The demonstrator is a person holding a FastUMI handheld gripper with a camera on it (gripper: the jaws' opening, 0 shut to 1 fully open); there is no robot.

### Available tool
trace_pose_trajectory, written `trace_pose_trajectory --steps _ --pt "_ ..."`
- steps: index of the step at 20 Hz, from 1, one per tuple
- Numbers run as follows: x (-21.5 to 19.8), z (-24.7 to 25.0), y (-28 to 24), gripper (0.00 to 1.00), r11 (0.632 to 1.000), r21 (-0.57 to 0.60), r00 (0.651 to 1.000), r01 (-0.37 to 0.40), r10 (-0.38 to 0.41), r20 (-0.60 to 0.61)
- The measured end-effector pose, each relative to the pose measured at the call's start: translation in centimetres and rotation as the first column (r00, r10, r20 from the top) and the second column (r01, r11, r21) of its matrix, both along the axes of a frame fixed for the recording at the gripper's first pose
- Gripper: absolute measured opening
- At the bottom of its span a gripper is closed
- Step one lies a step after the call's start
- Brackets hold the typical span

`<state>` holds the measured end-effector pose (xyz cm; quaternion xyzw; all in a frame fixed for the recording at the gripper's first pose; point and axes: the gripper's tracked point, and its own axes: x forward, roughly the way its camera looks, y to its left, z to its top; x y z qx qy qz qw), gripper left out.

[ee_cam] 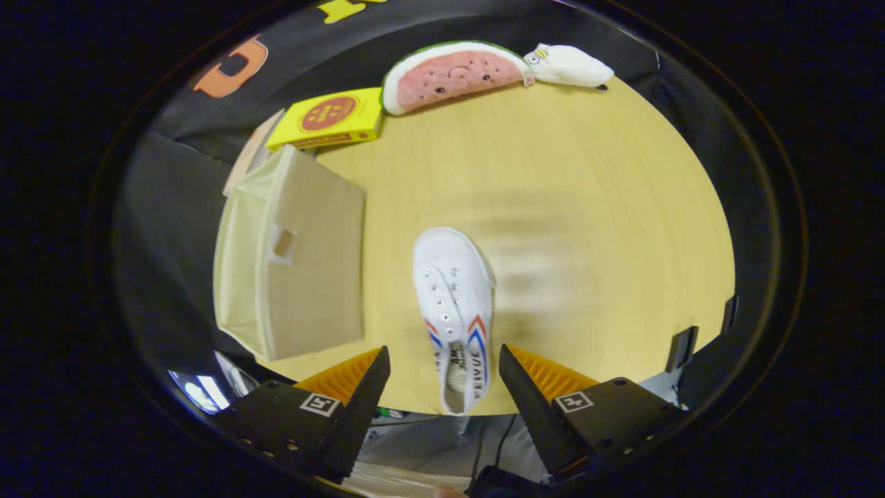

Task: Open the storage box then place both shoes into the box .Put the left shoe in first, then the right shoe, with the right side of both shoes facing outward in a uniform manner.

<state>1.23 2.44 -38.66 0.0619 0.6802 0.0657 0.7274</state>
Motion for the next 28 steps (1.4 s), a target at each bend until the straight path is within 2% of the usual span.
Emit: trace_pose_trajectory --steps 4,9,12,14,15,16,18,20,21,24,28 --pt "-1.0 -4.5 -1.9 0.96 0.987 -0.143 0.998 -0.068 0.067 -0.01" --pt "-0.1 -7.8 -1.3 0.86 0.981 -0.183 0.998 -0.059 0.056 -0.019" --pt "-0.2 -8.2 0.3 0.55 0.993 -0.112 0.998 -0.034 0.027 -0.06" --pt "0.0 -8.7 0.3 0.34 0.987 -0.127 0.995 -0.096 0.091 -0.043" --pt "0.2 -8.0 0.1 0.34 0.986 -0.136 0.995 -0.094 0.09 -0.039" --pt "0.3 -8.2 0.1 0.23 0.99 -0.133 0.998 -0.049 0.044 -0.041" --pt "-0.2 -8.5 -0.1 0.0 0.998 -0.062 0.999 -0.015 0.013 -0.034" --pt "-0.4 -8.1 0.1 0.0 0.998 0.049 0.999 0.034 -0.034 -0.01" --pt "-0.4 -7.7 0.3 0.0 0.993 0.088 0.997 0.082 -0.081 -0.015" --pt "-0.4 -6.5 1.6 0.0 0.959 0.214 0.982 0.186 -0.177 -0.06" --pt "1.1 -5.0 1.4 0.0 0.931 0.313 0.979 0.186 -0.202 0.019"
